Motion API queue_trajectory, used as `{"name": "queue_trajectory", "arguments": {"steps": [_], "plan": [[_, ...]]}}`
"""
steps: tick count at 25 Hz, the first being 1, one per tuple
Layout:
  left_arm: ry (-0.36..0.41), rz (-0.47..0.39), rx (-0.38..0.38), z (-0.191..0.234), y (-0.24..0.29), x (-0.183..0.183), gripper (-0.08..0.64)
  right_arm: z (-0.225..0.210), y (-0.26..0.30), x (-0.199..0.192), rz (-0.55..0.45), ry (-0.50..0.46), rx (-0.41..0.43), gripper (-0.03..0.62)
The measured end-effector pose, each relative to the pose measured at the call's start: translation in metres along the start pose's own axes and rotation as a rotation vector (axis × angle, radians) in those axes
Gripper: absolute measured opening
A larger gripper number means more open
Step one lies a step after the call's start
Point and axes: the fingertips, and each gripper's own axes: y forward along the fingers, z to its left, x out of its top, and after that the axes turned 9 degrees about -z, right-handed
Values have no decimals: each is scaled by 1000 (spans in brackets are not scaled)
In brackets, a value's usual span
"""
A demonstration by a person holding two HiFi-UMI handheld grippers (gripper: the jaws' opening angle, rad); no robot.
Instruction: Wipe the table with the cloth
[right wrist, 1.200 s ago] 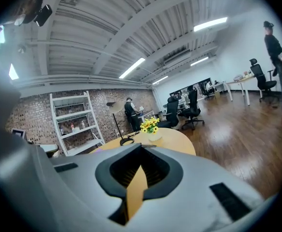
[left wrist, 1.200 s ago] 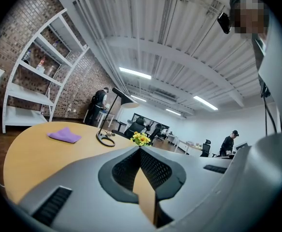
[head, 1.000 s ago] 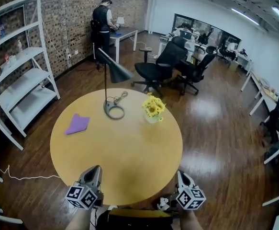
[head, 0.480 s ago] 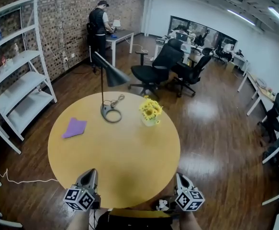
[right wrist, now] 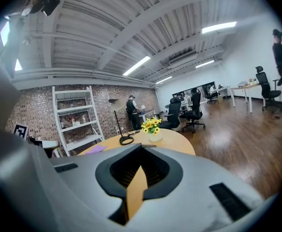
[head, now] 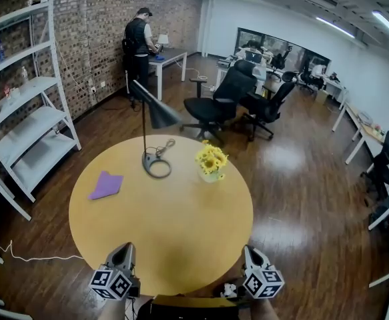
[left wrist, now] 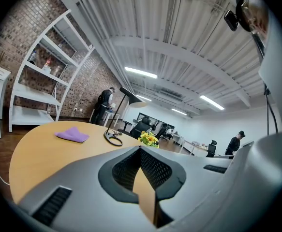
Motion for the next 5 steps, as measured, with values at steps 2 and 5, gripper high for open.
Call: {"name": "queue_trajectory", "arguments": {"steps": [2, 5], "plan": [[4, -8, 2, 0, -2, 3, 0, 2, 0, 1, -3, 3, 4, 0], [11, -24, 3, 0, -2, 8, 0, 3, 0, 4, -12, 7, 8, 0]]}}
